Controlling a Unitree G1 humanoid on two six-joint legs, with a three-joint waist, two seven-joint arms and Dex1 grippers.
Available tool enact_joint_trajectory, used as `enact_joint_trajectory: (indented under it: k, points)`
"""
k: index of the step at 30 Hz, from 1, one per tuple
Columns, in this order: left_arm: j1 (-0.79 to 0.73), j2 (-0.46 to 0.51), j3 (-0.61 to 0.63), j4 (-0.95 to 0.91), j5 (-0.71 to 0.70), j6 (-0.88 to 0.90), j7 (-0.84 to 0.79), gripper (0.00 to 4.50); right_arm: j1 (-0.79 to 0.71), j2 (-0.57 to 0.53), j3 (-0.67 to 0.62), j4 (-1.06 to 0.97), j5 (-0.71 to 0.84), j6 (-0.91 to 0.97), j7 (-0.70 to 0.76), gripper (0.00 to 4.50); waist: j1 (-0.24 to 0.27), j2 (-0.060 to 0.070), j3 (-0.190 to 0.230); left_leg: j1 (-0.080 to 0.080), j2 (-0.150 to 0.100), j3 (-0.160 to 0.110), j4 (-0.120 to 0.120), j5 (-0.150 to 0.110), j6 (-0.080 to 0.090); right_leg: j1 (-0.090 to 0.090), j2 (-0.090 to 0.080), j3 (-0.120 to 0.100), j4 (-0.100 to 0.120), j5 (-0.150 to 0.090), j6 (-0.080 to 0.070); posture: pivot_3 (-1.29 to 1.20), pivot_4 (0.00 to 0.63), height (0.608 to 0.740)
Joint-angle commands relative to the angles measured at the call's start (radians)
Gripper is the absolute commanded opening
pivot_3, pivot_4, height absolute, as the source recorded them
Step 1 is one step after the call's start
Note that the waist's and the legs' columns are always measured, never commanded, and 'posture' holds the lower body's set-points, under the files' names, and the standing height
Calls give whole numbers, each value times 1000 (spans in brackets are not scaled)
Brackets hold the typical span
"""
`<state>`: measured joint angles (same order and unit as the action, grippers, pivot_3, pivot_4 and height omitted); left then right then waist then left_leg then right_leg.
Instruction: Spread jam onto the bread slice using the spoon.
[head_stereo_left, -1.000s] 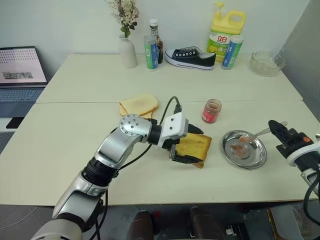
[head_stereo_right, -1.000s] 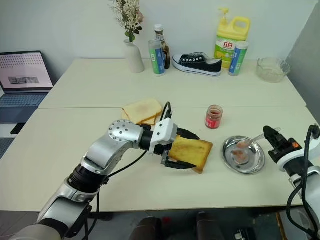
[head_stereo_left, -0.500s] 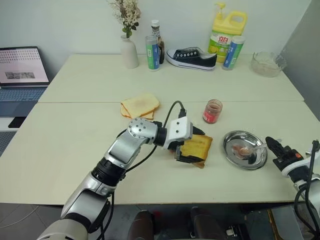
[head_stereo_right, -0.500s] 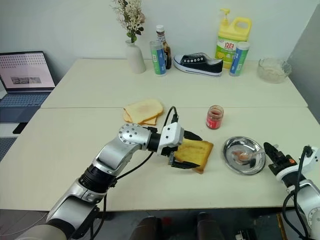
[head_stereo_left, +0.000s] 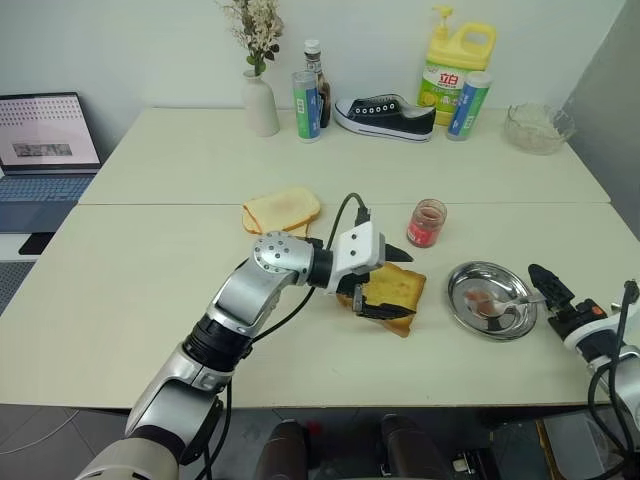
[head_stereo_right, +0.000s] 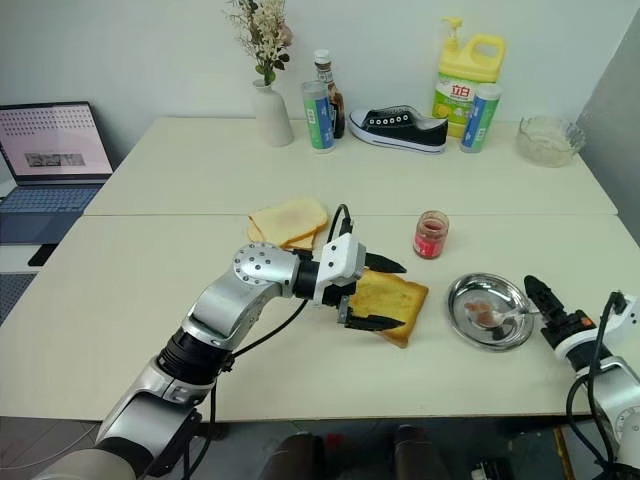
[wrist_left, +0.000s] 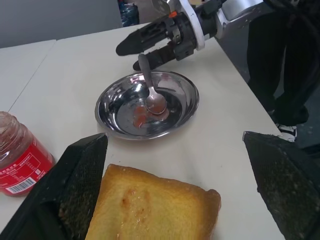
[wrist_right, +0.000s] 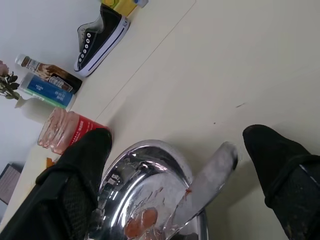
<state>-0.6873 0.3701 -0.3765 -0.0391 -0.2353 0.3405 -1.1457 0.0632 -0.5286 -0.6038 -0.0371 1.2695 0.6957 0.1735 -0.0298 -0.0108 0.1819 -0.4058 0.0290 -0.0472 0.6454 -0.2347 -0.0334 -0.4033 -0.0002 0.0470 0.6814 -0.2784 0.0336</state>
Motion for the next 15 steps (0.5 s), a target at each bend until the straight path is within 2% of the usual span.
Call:
enact_joint_trajectory:
  k: [1, 4, 8, 11, 15]
  points:
    - [-17, 27, 46, -17, -8, -13, 2, 4500, 33, -71, -63, -49, -32, 21, 13, 4440, 0, 0, 0, 0, 0, 0, 0, 0, 0, 0, 0, 0, 0, 0, 0, 0, 150, 740]
    - [-5, 76, 94, -27, -26, 14, 1, 4500, 66, -171, -78, -89, -110, 28, 36, 4440, -2, 0, 0, 0, 0, 0, 0, 0, 0, 0, 0, 0, 0, 0, 0, 0, 150, 740]
    - [32, 209, 181, -38, -60, 68, -24, 4500, 79, -321, -81, -218, -180, 49, 126, 4440, -18, 3, 0, 3, 1, 3, -1, 0, 0, 0, 1, 4, 1, 0, 0, 0, 150, 740]
    - [108, 360, 260, -26, -54, 56, -63, 4500, 52, -470, 13, -411, -154, 125, 258, 4440, -30, 3, 0, 5, 2, 2, -2, 0, 0, 1, 3, 3, 1, 0, 0, 0, 150, 740]
    - [187, 471, 346, -93, -113, 127, -81, 4500, 11, -576, 131, -544, -147, 175, 389, 4440, -23, -3, 3, 4, 5, -1, -2, 0, 0, 0, 6, 0, 1, 0, 0, 0, 150, 740]
